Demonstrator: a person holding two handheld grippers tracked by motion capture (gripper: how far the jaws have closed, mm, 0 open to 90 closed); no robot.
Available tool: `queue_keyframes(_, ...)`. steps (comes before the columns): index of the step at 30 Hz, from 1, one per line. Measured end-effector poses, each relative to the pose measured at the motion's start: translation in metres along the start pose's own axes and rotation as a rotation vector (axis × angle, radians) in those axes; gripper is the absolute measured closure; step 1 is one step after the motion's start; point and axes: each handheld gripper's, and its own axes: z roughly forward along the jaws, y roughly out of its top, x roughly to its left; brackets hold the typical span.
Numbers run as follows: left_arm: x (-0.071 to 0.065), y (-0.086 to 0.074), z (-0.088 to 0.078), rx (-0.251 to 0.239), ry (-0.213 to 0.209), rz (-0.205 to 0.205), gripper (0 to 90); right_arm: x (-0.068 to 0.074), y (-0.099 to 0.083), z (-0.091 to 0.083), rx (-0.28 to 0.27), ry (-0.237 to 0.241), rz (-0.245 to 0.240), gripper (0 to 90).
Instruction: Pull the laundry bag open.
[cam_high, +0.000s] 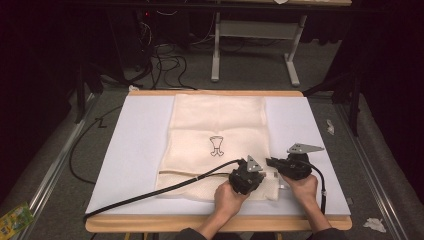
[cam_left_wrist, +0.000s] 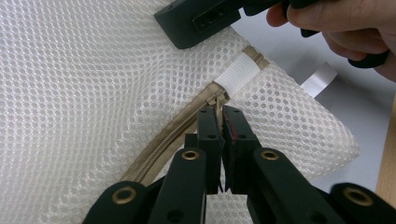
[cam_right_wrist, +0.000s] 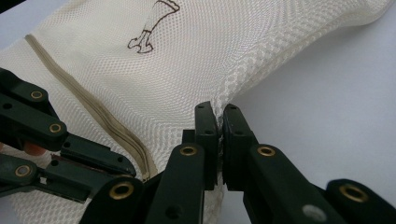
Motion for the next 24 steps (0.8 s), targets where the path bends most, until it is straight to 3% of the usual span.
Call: queue_keyframes(24, 0.0003, -0.0007, -0.0036, 0.017, 0.034, 0.021, 86.8, -0.0022, -0.0010, 0.0011, 0.002, 0.011, -0.003, 88.0)
